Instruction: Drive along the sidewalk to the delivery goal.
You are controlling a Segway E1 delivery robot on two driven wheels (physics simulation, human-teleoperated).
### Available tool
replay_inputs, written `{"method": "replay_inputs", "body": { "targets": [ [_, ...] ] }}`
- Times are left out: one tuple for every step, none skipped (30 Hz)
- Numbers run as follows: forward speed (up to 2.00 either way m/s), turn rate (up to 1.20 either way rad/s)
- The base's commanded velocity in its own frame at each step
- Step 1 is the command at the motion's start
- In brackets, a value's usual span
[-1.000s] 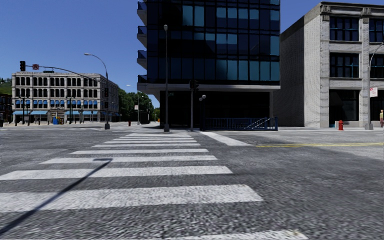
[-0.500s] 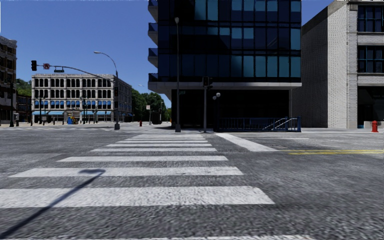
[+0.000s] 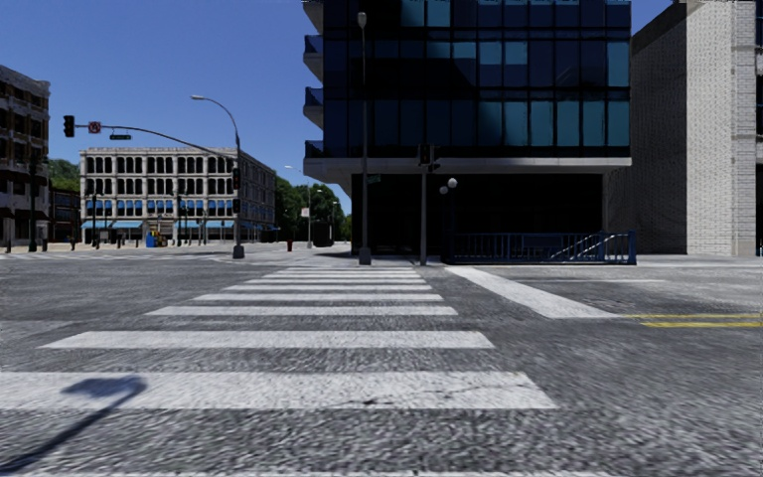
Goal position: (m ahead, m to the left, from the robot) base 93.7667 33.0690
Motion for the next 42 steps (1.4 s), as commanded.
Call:
{"method": "replay_inputs", "body": {
  "targets": [
    [2.00, 0.73],
    [2.00, 0.73],
    [2.00, 0.70],
    [2.00, 0.47],
    [2.00, 0.19],
    [2.00, 0.07],
    [2.00, 0.00],
    [2.00, 0.00],
    [2.00, 0.00],
    [2.00, 0.00],
    [2.00, 0.00],
    [2.00, 0.00],
    [2.00, 0.00],
    [2.00, 0.00],
    [2.00, 0.00],
    [2.00, 0.00],
    [2.00, 0.00],
    [2.00, 0.00],
    [2.00, 0.00],
    [2.00, 0.00],
    [2.00, 0.00],
    [2.00, 0.00],
    [2.00, 0.00],
    [2.00, 0.10],
    [2.00, 0.30],
    [2.00, 0.55],
    [2.00, 0.55],
    [2.00, 0.67],
    [2.00, 0.71],
    [2.00, 0.70],
    [2.00, 0.00],
    [2.00, 0.00],
    [2.00, 0.00],
    [2.00, 0.00],
    [2.00, 0.00],
    [2.00, 0.00],
    [2.00, 0.00],
    [2.00, 0.00],
    [2.00, 0.00],
    [2.00, 0.00],
    [2.00, 0.00],
    [2.00, 0.00]
  ]
}}
